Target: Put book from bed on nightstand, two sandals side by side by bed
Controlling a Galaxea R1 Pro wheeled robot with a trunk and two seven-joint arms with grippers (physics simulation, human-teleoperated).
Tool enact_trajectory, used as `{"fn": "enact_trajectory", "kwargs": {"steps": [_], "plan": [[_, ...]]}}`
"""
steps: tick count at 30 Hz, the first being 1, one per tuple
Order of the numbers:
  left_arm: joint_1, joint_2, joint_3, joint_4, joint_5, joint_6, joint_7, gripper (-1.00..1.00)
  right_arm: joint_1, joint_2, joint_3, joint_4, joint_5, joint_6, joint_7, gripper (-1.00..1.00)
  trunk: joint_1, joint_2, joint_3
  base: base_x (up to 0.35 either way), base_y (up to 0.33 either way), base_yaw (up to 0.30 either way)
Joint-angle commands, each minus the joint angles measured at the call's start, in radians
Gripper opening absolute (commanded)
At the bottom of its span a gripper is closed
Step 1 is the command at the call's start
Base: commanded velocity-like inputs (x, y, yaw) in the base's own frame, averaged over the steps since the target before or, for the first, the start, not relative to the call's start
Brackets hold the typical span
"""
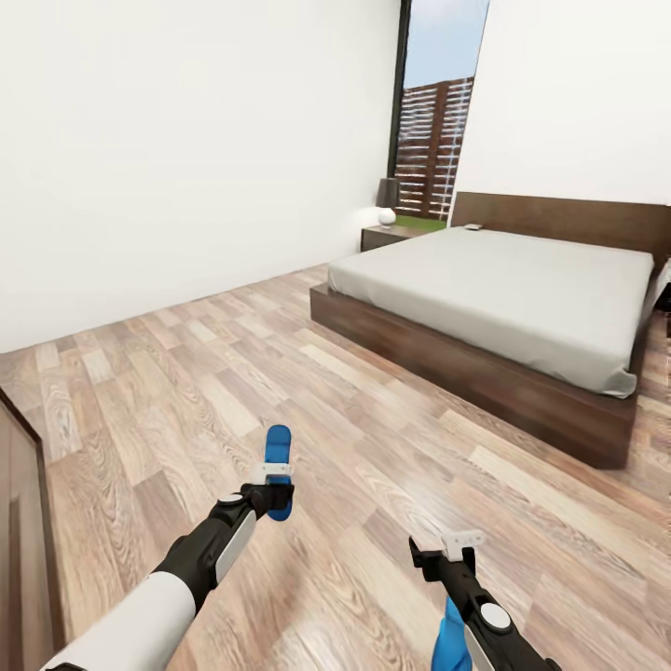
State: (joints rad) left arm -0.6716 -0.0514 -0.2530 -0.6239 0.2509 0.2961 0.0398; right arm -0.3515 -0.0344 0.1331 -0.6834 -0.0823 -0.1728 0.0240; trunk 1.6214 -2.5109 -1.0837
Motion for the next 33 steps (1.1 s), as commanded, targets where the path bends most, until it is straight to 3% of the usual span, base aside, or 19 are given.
{"fn": "enact_trajectory", "kwargs": {"steps": [1,7,16,33], "plan": [[0.0,0.001,-0.003,-0.002,0.008,0.005,0.005,-1.0,-0.001,-0.001,0.003,0.001,-0.009,-0.004,0.002,1.0,0.0,0.0,-0.001,0.254,0.198,-0.272],[0.0,0.001,-0.003,-0.002,0.008,0.004,0.005,-1.0,0.0,-0.001,0.003,0.001,-0.009,-0.004,0.002,1.0,0.0,0.0,-0.001,0.253,0.101,-0.272],[0.0,0.001,-0.003,-0.002,0.008,0.005,0.005,-1.0,-0.001,-0.001,0.003,0.001,-0.008,-0.004,0.0,1.0,0.0,0.0,-0.001,0.014,0.0,-0.261],[0.0,0.001,-0.003,-0.002,0.006,0.005,0.005,-1.0,-0.001,-0.001,0.003,-0.001,-0.008,-0.005,-0.007,1.0,0.0,0.0,-0.001,0.054,0.054,-0.02]]}}
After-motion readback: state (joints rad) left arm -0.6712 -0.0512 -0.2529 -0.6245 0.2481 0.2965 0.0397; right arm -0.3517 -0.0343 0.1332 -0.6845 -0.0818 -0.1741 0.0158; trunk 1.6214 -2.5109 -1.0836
